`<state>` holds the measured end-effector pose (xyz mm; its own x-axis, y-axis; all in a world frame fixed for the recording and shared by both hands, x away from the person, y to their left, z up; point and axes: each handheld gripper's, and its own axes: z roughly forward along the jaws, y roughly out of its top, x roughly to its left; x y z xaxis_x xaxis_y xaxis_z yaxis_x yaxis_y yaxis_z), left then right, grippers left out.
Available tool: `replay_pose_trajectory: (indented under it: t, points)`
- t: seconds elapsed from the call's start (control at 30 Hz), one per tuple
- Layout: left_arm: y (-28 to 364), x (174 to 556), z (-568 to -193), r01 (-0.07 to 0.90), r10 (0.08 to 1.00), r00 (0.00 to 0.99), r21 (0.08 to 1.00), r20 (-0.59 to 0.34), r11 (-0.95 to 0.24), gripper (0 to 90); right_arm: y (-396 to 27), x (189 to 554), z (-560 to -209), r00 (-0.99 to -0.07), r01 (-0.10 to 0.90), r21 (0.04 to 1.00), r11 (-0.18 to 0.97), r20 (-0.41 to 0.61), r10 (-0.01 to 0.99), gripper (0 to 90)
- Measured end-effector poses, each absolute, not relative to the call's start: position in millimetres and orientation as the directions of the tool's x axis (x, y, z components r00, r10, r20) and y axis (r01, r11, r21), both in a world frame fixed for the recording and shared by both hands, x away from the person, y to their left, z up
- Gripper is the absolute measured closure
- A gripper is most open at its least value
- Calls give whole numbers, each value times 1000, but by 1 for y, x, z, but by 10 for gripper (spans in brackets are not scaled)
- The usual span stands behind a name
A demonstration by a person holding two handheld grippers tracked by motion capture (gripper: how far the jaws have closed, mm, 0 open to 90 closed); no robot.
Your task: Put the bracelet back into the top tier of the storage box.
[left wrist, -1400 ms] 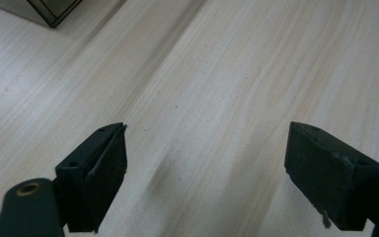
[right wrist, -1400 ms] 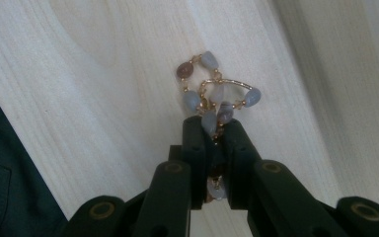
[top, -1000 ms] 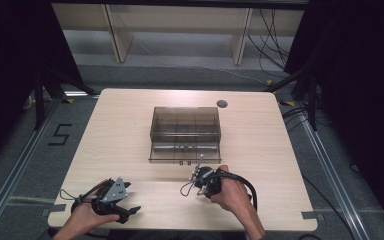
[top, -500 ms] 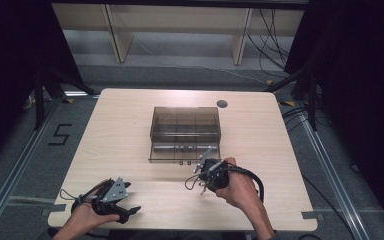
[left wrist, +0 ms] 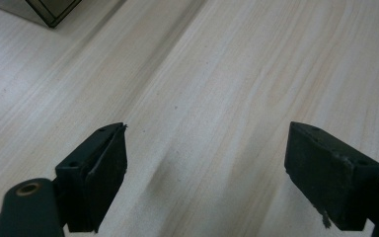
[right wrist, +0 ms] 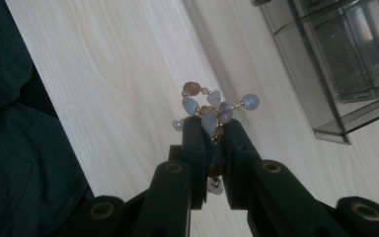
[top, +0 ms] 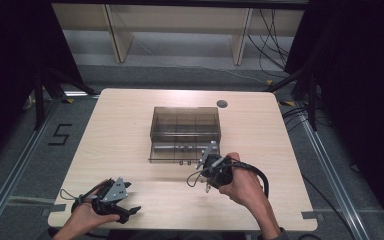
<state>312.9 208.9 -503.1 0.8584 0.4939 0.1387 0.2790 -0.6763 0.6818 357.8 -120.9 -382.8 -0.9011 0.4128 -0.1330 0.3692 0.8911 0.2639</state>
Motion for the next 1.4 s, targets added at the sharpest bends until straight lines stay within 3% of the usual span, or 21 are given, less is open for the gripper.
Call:
replay_pose_trajectory:
  t: [0.67, 1.4]
  points:
    - [208, 313, -503, 280, 493, 859, 683, 135, -674, 164, -119, 370, -345, -925, 325, 279, 904, -105, 365, 826]
    - [208, 312, -504, 274, 494, 858, 690, 138, -670, 164, -117, 383, -314, -916, 324, 320, 890, -130, 380, 826]
